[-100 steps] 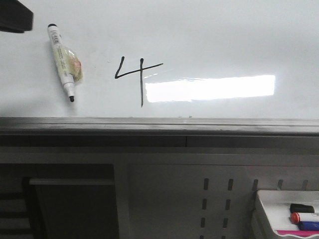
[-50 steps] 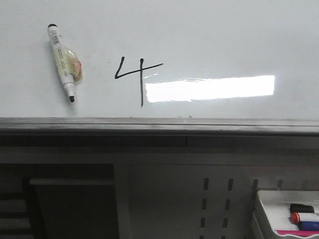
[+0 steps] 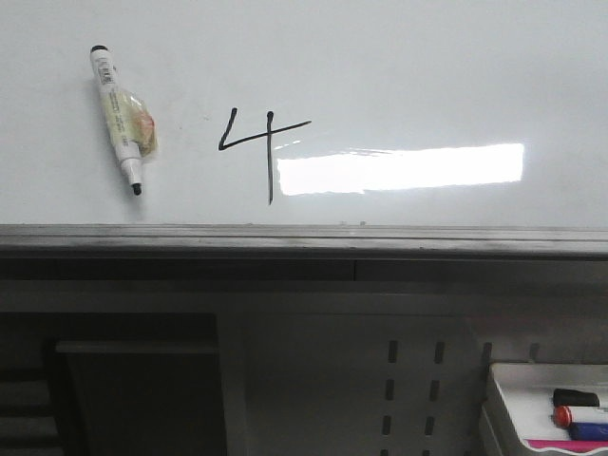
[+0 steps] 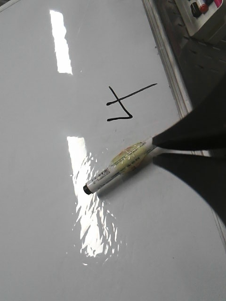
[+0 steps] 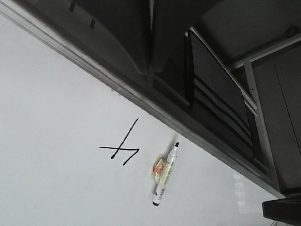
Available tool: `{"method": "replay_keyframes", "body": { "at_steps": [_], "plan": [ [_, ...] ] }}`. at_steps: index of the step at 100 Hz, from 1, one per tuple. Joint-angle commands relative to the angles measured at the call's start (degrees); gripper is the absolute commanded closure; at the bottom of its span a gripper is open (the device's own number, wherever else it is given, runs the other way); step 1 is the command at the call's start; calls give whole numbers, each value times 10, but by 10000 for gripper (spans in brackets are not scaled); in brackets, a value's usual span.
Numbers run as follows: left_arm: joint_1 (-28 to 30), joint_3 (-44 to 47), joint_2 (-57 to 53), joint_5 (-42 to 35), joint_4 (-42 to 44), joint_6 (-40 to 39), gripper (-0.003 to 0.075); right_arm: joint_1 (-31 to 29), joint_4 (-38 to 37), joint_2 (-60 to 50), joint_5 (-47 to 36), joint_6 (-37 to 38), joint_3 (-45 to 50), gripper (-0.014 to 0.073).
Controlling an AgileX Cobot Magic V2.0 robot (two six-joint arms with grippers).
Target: Write number 4 on whiteboard
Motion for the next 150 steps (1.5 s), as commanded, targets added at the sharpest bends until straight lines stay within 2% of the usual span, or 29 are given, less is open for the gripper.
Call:
{"method": "replay_keyframes", "body": {
  "at_steps": [1, 25, 34, 62, 82, 94, 108, 123, 150],
  "plan": [
    [0, -17, 3, -47, 1, -1, 741, -5, 3, 2, -47, -2, -14, 638],
    [0, -16, 3, -43, 0, -1, 741, -5, 3, 2, -47, -2, -14, 638],
    [20, -16, -9, -37, 0, -1, 741, -5, 3, 2, -47, -2, -14, 638],
    [156, -10, -136, 125, 23, -1, 741, -5, 3, 2, -47, -2, -14, 638],
    [275, 40, -225, 129, 26, -1, 741, -5, 3, 2, -47, -2, -14, 638],
    [318, 77, -255, 129, 34, -1, 741, -5, 3, 2, -47, -2, -14, 638],
    [327, 122, -257, 129, 36, -1, 741, -5, 3, 2, -47, -2, -14, 638],
    [323, 121, -257, 230, 36, -1, 741, -5, 3, 2, -47, -2, -14, 638],
    [323, 121, -257, 228, 36, -1, 741, -5, 3, 2, -47, -2, -14, 638]
  ]
}}
